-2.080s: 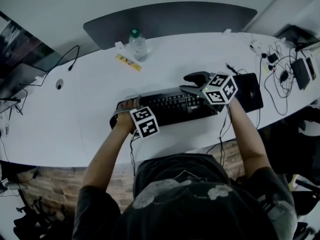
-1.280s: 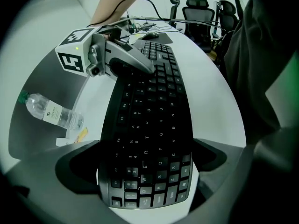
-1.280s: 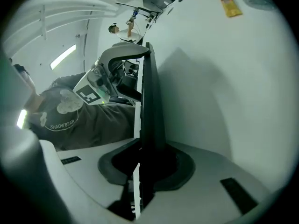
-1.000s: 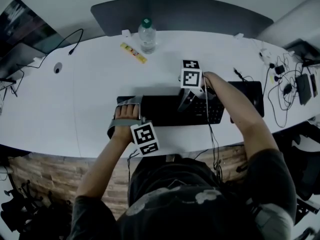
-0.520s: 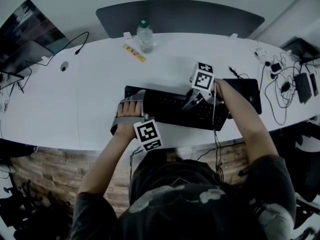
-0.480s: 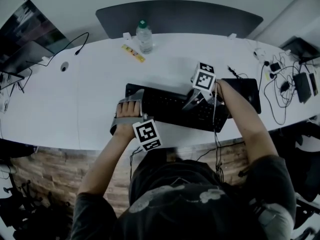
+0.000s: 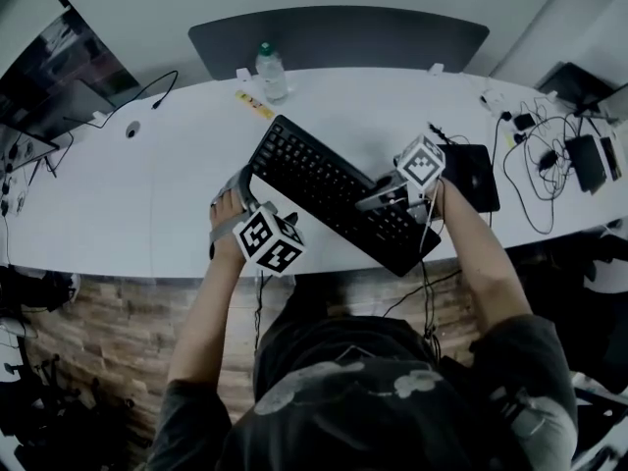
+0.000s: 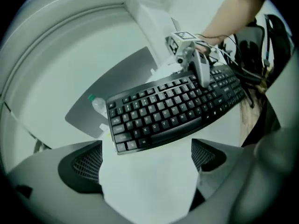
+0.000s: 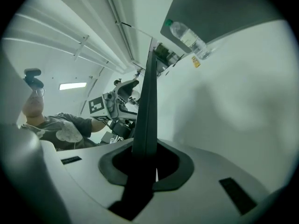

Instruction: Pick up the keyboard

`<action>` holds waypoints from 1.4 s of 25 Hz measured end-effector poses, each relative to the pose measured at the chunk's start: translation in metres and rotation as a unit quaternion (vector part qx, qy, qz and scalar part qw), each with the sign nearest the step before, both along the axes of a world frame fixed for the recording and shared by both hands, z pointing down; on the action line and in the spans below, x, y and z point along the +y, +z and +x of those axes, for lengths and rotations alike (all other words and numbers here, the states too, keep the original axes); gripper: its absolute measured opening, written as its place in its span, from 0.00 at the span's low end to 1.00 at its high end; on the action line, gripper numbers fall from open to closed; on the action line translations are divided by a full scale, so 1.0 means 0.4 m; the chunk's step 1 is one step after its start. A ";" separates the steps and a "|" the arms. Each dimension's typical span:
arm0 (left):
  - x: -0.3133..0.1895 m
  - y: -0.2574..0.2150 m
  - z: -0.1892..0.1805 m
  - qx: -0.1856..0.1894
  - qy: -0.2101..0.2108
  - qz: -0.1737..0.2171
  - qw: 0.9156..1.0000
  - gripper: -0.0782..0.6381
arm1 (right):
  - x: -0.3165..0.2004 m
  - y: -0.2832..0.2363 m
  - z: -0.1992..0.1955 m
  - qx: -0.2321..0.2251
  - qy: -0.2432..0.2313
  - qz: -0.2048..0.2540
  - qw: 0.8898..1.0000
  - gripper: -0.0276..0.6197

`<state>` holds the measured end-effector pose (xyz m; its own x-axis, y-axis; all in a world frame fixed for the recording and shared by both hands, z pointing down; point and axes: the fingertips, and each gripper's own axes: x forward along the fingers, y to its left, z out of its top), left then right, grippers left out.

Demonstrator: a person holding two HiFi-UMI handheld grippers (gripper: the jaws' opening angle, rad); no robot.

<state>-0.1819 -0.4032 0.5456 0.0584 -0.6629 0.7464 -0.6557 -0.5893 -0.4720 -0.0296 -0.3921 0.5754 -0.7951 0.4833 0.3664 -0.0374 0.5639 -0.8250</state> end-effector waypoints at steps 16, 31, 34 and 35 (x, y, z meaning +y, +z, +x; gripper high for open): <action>0.263 -0.095 0.124 0.282 -0.170 0.027 0.944 0.92 | 0.166 -0.123 0.087 -0.086 0.229 0.088 0.966 0.15; 0.553 -0.133 0.180 0.269 -0.257 0.106 0.922 0.11 | 0.357 -0.225 0.230 -0.083 0.371 0.216 0.899 0.15; 0.598 -0.118 0.193 0.278 -0.251 0.093 0.923 0.11 | 0.408 -0.212 0.231 -0.088 0.386 0.209 0.894 0.15; 0.610 -0.111 0.194 0.280 -0.251 0.088 0.922 0.11 | 0.423 -0.205 0.231 -0.089 0.390 0.208 0.893 0.15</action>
